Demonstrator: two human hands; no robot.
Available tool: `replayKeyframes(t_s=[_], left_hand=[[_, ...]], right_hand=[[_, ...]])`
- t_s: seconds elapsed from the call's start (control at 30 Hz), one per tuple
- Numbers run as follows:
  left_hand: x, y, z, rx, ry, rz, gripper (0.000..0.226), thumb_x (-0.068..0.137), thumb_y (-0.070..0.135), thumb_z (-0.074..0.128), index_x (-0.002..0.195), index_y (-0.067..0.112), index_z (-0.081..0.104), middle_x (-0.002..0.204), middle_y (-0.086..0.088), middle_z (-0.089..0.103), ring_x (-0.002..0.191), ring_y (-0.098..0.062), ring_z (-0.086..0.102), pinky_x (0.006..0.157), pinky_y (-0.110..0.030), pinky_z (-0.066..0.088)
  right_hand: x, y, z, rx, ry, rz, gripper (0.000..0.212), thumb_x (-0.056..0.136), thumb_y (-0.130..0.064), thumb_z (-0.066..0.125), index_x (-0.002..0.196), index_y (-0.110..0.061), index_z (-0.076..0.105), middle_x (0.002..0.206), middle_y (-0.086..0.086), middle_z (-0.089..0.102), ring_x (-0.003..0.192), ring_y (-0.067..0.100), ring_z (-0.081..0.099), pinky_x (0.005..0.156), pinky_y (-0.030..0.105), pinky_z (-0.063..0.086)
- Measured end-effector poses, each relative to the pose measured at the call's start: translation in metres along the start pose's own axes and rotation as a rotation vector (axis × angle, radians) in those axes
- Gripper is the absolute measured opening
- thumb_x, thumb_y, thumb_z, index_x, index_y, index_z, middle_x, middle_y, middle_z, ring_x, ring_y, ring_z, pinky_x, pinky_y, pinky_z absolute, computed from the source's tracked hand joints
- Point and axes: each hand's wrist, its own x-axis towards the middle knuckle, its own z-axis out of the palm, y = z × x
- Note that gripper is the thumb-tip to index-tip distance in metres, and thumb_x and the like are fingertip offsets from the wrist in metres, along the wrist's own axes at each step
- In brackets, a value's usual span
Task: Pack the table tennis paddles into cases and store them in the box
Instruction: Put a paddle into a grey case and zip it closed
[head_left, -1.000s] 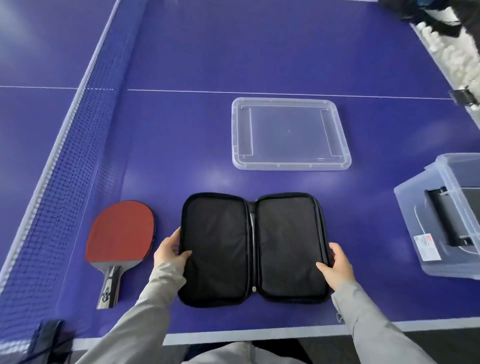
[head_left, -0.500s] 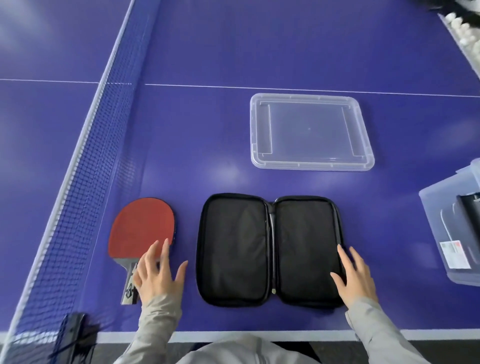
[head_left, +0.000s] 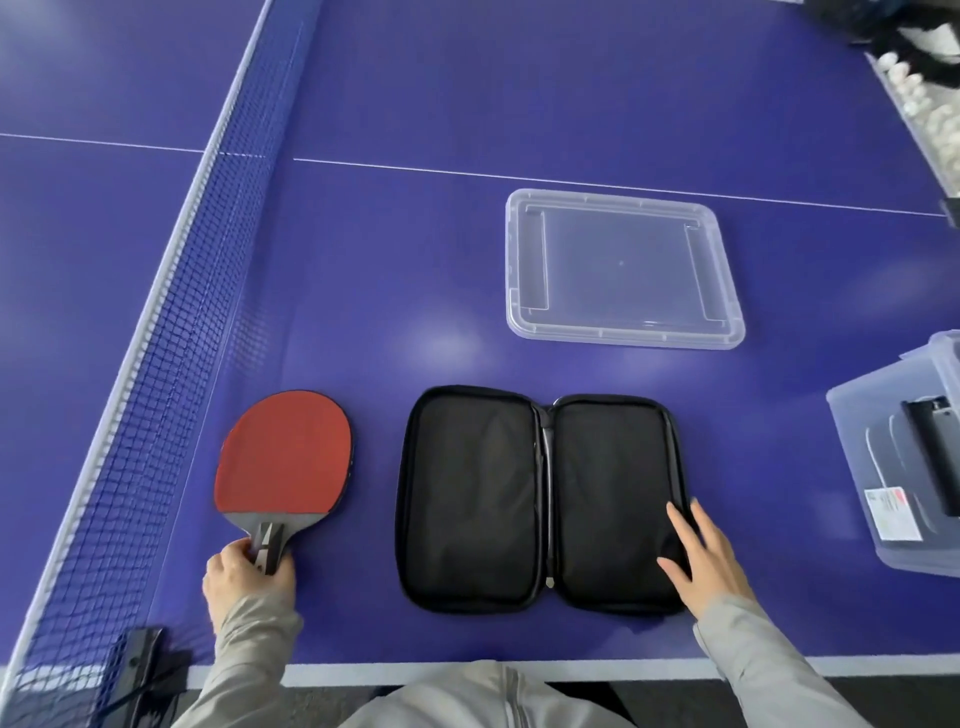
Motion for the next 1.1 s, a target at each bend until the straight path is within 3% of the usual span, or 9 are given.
replayKeyframes(t_s=[0.2,0.33,0.47,0.7,0.97,1.1], left_hand=[[0.005,-0.001,-0.005,0.010,-0.044,0.020,0.026,0.079,0.020,0.068,0.082,-0.005,0.061,0.082,-0.029,0.059,0.083,-0.046,0.055,0.080,-0.052,0.047],[-0.005,0.005,0.000,-0.014,-0.033,-0.007,0.030,0.080,0.023,0.068,0.085,-0.005,0.061,0.085,-0.030,0.058,0.085,-0.047,0.055,0.079,-0.051,0.046],[-0.022,0.021,0.005,-0.036,-0.003,-0.010,0.027,0.078,0.024,0.070,0.076,-0.001,0.060,0.080,-0.027,0.057,0.079,-0.046,0.055,0.074,-0.048,0.046],[-0.086,0.068,0.029,-0.110,0.036,0.017,0.029,0.078,0.025,0.068,0.080,-0.002,0.059,0.082,-0.025,0.058,0.077,-0.043,0.054,0.073,-0.049,0.048],[-0.202,0.142,0.105,-0.254,0.025,0.107,0.036,0.075,0.017,0.075,0.101,-0.002,0.058,0.100,-0.017,0.056,0.099,-0.035,0.053,0.087,-0.041,0.041],[-0.245,0.164,0.146,-0.268,-0.010,0.168,0.034,0.072,0.015,0.077,0.097,-0.001,0.059,0.097,-0.013,0.056,0.096,-0.033,0.053,0.082,-0.039,0.041]], right_hand=[[0.000,0.002,-0.003,-0.028,-0.014,-0.006,0.069,0.094,-0.039,0.050,0.150,-0.032,0.009,0.159,-0.004,0.001,0.145,0.018,0.012,0.104,0.032,0.040],[-0.001,0.005,0.000,-0.052,-0.013,-0.004,0.071,0.094,-0.043,0.049,0.150,-0.032,0.007,0.159,-0.005,0.000,0.145,0.017,0.011,0.103,0.032,0.039],[0.002,0.010,0.004,-0.081,0.008,-0.039,0.072,0.093,-0.049,0.046,0.150,-0.032,0.005,0.159,-0.006,0.000,0.144,0.016,0.013,0.102,0.031,0.038],[0.007,0.024,0.005,-0.069,0.005,-0.151,0.074,0.092,-0.051,0.046,0.151,-0.030,0.006,0.159,-0.006,0.003,0.141,0.019,0.016,0.105,0.033,0.034],[0.019,0.045,-0.001,-0.149,0.008,-0.346,0.076,0.091,-0.057,0.041,0.151,-0.028,0.005,0.159,-0.002,0.004,0.140,0.021,0.018,0.108,0.034,0.029],[0.020,0.051,0.000,-0.145,0.002,-0.386,0.076,0.091,-0.057,0.040,0.151,-0.026,0.004,0.159,0.002,0.005,0.141,0.022,0.018,0.109,0.038,0.026]])
